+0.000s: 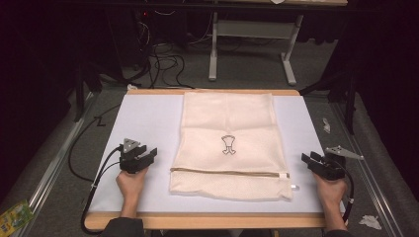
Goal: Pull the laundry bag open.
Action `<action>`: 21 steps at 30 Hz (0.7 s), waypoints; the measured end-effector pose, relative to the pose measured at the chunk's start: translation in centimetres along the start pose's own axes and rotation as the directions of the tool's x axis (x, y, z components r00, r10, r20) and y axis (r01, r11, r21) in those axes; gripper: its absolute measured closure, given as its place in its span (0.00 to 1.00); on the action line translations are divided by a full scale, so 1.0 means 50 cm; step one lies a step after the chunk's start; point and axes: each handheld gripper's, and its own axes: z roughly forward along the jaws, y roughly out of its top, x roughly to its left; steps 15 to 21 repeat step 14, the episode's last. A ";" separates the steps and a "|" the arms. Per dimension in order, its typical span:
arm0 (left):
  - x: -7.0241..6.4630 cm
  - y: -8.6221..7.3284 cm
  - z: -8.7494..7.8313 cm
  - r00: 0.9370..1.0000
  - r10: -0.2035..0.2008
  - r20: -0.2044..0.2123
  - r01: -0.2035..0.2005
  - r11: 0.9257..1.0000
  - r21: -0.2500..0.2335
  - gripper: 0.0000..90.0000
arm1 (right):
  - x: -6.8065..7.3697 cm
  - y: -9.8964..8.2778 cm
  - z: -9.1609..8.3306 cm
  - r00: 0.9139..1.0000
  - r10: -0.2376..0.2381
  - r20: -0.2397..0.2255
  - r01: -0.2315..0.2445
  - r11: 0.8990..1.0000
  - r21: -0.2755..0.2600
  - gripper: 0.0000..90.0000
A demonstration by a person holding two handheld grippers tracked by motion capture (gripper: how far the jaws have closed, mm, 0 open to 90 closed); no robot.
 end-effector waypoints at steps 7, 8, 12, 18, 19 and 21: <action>-0.007 -0.003 -0.005 0.999 0.032 -0.011 -0.033 0.999 -0.020 0.55 | 0.015 -0.005 -0.004 0.997 -0.061 0.052 0.062 0.998 -0.027 0.59; -0.007 -0.003 -0.005 0.999 0.034 -0.010 -0.034 0.999 -0.020 0.54 | 0.015 -0.005 -0.005 0.997 -0.058 0.052 0.060 0.998 -0.031 0.59; -0.009 -0.004 -0.005 0.999 0.043 -0.009 -0.043 0.999 -0.027 0.54 | 0.012 -0.006 -0.006 0.998 -0.044 0.049 0.045 0.998 -0.035 0.57; -0.008 -0.004 -0.005 0.999 0.040 -0.006 -0.040 0.999 -0.023 0.53 | 0.013 -0.006 -0.005 0.998 -0.044 0.049 0.046 0.999 -0.030 0.55; -0.008 -0.004 -0.005 0.999 0.040 -0.006 -0.040 0.999 -0.023 0.53 | 0.013 -0.006 -0.005 0.998 -0.044 0.049 0.046 0.999 -0.030 0.55; -0.008 -0.004 -0.005 0.999 0.040 -0.006 -0.040 0.999 -0.023 0.53 | 0.013 -0.006 -0.005 0.998 -0.044 0.049 0.046 0.999 -0.030 0.55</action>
